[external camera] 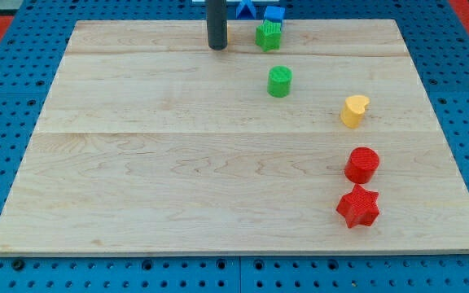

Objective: Place the green circle vertically below the yellow hexagon

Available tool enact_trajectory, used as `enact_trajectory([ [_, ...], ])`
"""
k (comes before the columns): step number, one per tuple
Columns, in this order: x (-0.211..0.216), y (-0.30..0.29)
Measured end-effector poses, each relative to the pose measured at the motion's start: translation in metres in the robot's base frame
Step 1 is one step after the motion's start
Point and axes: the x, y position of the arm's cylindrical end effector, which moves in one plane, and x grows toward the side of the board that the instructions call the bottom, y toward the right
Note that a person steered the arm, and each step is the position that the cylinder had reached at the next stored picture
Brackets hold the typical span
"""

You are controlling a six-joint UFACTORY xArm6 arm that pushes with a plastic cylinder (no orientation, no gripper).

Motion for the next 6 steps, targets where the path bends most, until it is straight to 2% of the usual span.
enact_trajectory([
  [1, 0.001, 0.036],
  [3, 0.064, 0.162],
  [4, 0.105, 0.15],
  [5, 0.11, 0.098],
  [6, 0.11, 0.071],
])
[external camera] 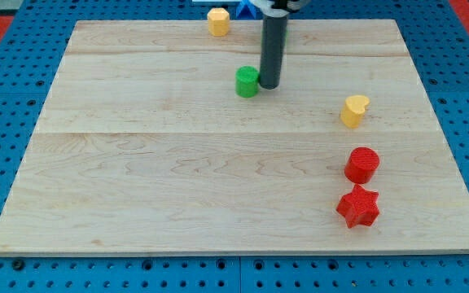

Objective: Place the green circle vertically below the yellow hexagon

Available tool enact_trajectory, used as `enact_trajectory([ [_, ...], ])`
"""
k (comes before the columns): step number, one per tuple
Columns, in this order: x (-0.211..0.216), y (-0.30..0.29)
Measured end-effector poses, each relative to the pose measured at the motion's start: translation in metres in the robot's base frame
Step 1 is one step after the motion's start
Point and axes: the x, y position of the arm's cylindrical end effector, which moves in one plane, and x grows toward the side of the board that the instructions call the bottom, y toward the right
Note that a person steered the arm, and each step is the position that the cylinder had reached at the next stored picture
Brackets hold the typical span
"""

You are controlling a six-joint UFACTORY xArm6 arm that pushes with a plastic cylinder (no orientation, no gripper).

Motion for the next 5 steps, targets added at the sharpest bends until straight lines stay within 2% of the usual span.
enact_trajectory([
  [2, 0.03, -0.009],
  [3, 0.018, -0.035],
  [5, -0.045, -0.076],
])
